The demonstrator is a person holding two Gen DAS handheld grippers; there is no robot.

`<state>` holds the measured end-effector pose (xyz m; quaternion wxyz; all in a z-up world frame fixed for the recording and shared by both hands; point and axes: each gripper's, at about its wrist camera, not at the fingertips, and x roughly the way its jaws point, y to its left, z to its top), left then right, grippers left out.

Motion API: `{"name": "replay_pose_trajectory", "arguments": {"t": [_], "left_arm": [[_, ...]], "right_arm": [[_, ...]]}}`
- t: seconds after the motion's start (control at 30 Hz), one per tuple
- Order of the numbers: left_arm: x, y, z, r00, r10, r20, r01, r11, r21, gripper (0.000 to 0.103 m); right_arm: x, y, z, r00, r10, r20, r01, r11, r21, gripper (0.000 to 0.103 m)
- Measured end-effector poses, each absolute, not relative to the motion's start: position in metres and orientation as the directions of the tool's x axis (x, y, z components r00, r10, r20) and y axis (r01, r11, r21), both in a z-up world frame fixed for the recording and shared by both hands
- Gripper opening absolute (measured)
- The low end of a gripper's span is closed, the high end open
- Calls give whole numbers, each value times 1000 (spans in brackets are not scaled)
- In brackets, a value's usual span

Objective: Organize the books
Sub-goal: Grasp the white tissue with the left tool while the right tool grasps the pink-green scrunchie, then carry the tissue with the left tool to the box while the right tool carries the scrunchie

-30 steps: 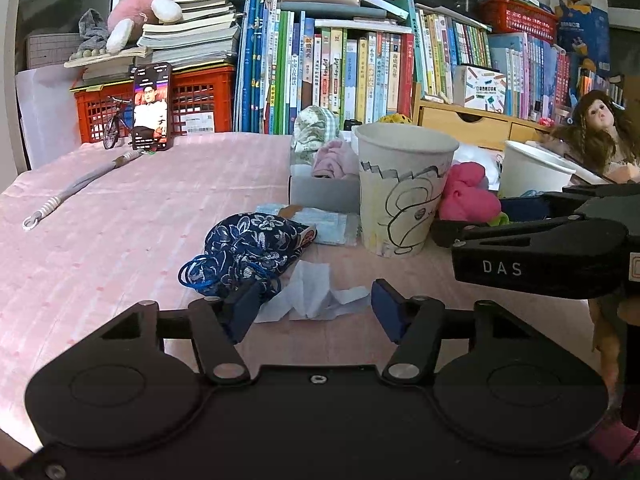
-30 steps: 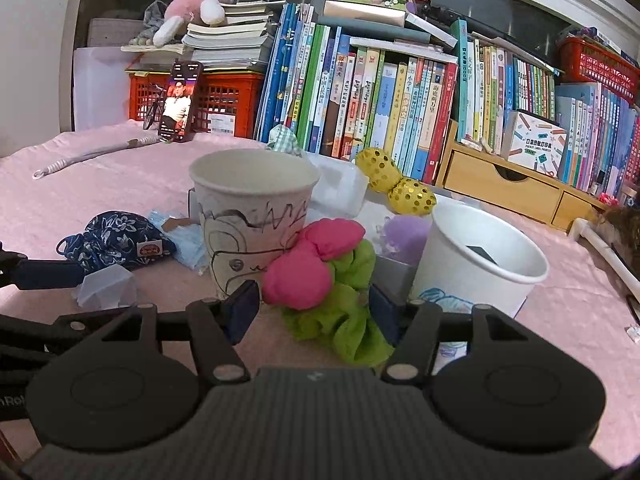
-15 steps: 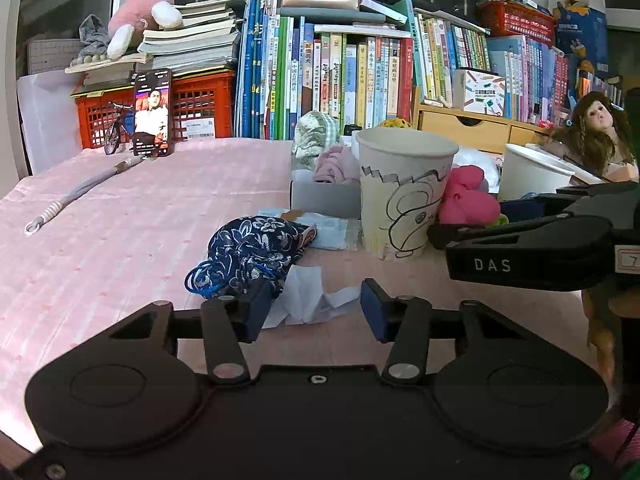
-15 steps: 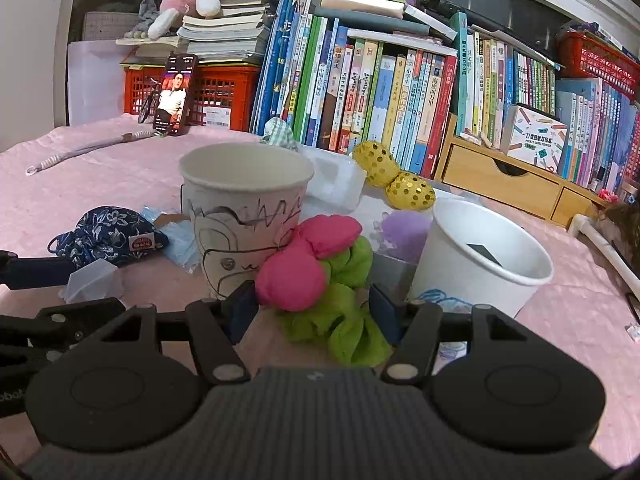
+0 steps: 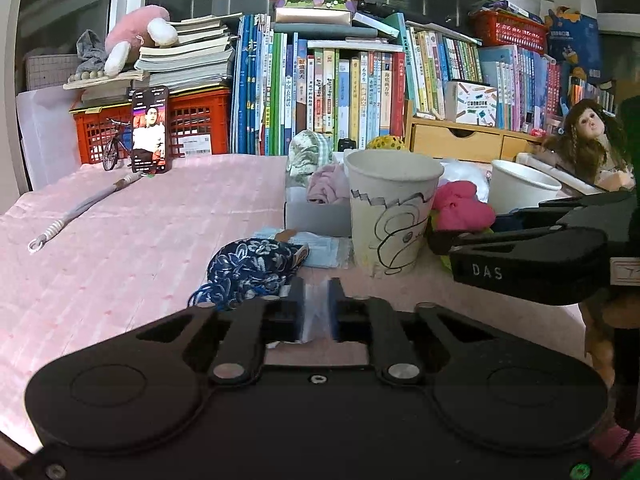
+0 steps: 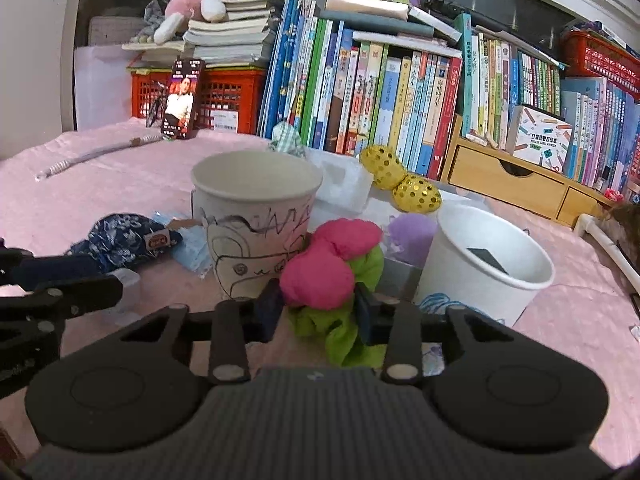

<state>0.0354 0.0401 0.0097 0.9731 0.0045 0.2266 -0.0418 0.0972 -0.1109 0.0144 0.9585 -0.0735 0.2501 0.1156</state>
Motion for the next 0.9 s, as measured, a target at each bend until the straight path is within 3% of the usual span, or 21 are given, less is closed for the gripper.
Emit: {"name": "replay_pose_trajectory", "arguments": {"t": [0.2,0.3,0.43,0.53,0.73,0.9], "left_arm": [[33,40,17,901,-86,-425,91,996,-9,10],[29,39,16,909,-65,-411,78,997,14,15],[26,38,9,906,-40,-421,66,997,47,36],[29,38,0,892,-46,-450,73,996,44,40],[44,35,-13,882,-41,-469,69,997,42,41],[46,32,-12,880,-53,-473,84,995,44,28]], "right_arm": [[88,-117,29,863,211,-459,-263,964,-50,38],[84,-120,35,870,218,-443,-263,964,-41,38],[82,-122,36,870,219,-441,-260,965,-35,38],[83,-123,34,866,220,-449,-260,965,-29,38],[83,-120,30,861,220,-458,-263,964,-32,39],[83,-120,29,860,223,-459,-265,964,-29,39]]}}
